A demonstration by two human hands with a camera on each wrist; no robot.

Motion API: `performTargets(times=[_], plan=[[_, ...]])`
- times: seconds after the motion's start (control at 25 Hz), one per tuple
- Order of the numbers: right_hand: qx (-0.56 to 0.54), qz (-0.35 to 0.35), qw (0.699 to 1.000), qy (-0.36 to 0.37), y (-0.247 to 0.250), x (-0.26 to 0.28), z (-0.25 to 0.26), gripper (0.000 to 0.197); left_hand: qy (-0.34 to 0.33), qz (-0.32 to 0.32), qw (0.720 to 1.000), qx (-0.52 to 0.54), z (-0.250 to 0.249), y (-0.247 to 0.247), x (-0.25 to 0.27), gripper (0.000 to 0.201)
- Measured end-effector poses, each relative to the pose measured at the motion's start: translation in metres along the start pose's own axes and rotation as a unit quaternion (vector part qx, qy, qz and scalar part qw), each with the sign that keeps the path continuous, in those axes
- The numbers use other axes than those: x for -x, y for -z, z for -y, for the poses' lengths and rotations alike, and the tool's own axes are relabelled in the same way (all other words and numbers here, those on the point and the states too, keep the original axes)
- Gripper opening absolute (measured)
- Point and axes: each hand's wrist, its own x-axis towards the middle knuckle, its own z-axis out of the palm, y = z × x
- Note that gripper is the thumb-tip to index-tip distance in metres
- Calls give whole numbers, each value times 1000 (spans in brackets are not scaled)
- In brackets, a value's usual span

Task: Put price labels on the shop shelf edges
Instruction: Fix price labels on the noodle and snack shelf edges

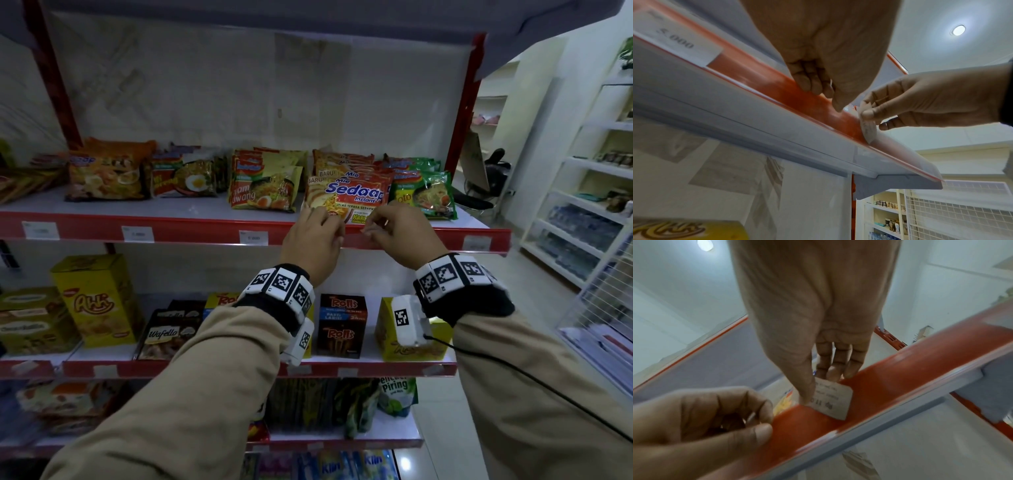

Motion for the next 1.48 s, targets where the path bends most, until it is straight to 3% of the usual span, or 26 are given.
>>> performTargets(times=[0.2, 0.4, 0.68, 0.92, 1.08, 1.36, 1.48], plan=[[-207, -106, 972, -43, -5, 1, 5, 8, 9, -12, 999, 52, 4, 1, 0, 27], [-353, -108, 927, -72, -23, 5, 16, 12, 23, -28, 994, 101, 7, 0, -2, 33], [-252, -62, 965, -26, -14, 1, 9, 10, 35, -18, 993, 107, 13, -2, -6, 29], [-259, -45, 965, -24, -15, -1, 10, 16, 41, -29, 991, 127, 15, 0, -8, 26], [-201, -27, 979, -3, -15, -1, 10, 21, 34, -31, 991, 129, 16, 1, -7, 24], [-117, -34, 993, 14, -2, -5, 6, 10, 42, -11, 991, 129, 16, 5, -6, 25], [-86, -78, 993, 7, 0, -7, 3, 9, 35, -2, 992, 119, 15, 9, -5, 23]])
